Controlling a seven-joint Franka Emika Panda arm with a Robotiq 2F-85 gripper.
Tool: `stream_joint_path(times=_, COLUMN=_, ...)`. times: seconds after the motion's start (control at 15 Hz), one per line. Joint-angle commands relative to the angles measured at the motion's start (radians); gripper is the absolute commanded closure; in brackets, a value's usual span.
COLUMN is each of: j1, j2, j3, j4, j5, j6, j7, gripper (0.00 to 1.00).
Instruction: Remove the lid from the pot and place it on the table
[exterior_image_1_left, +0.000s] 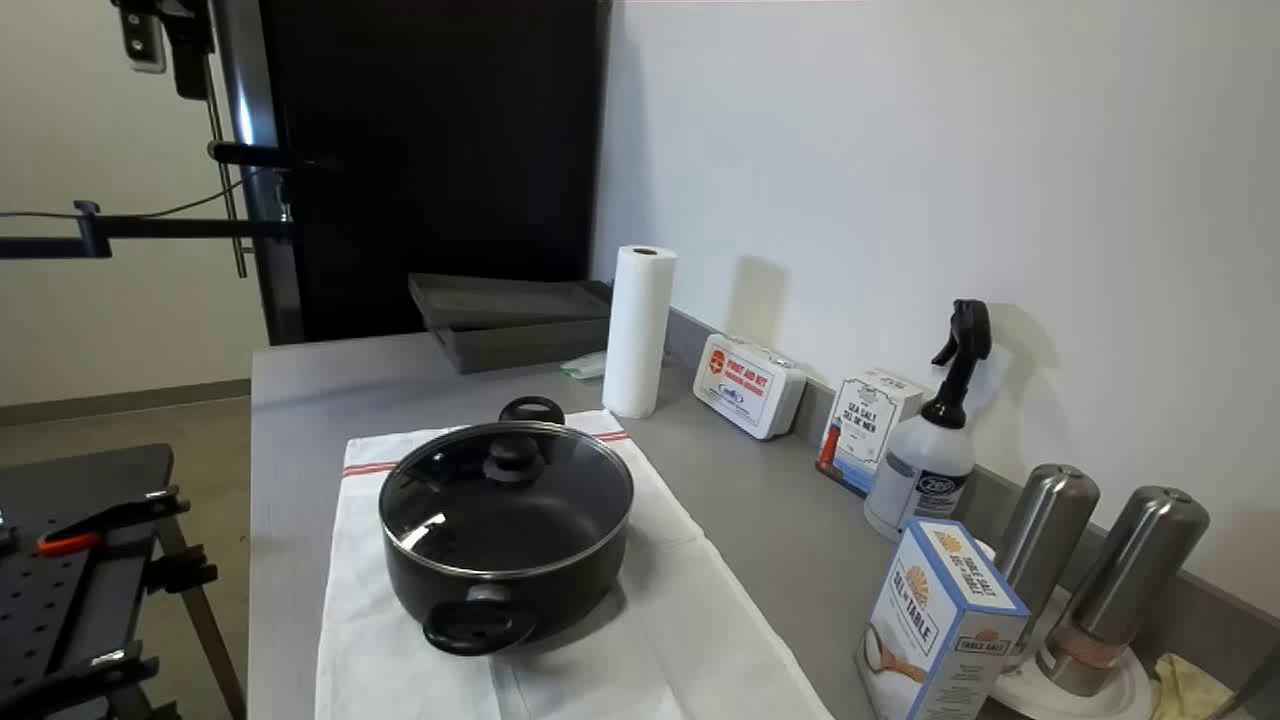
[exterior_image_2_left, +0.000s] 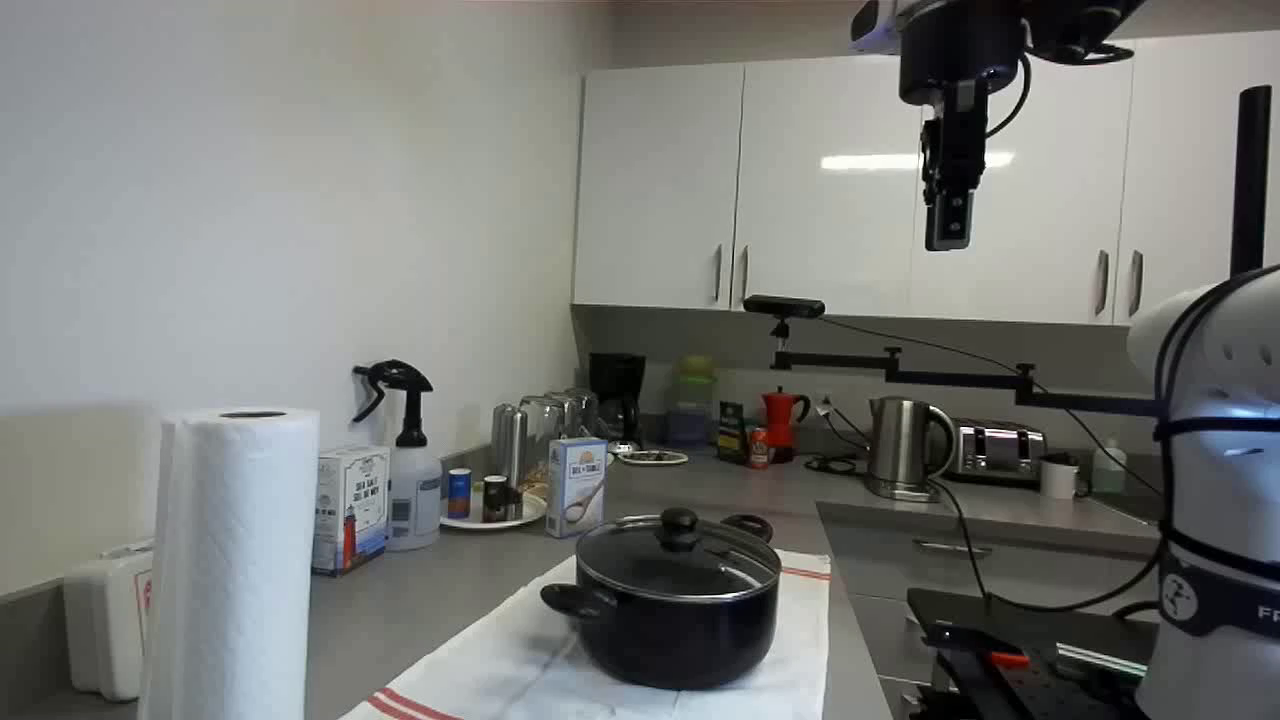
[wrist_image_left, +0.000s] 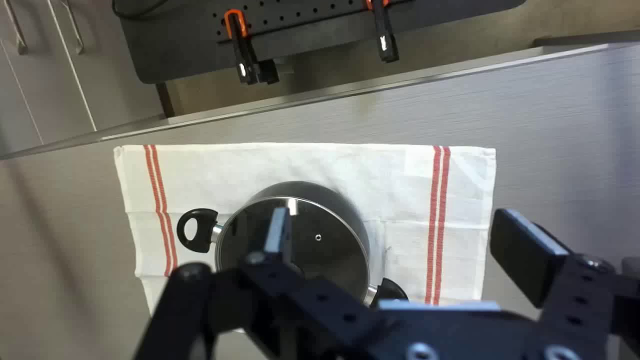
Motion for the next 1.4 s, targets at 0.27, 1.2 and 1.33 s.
stream_joint_path(times=0.27, j1=0.016, j2=0.005, j3=-0.011, j4=0.002, j5=-0.008, j6=-0.001, j7=0.009, gripper=0.0)
stream_joint_path(times=1.2, j1=-0.017, j2=0.103, j3=-0.104, j4=-0.022, j5=-0.007, j6=0.088, j7=-0.028, gripper=0.0)
stream_joint_path(times=1.33, j1=-0.025, j2=0.135, j3=-0.142, j4=-0.038, j5=-0.005, j6=0.135, j7=-0.051, gripper=0.0)
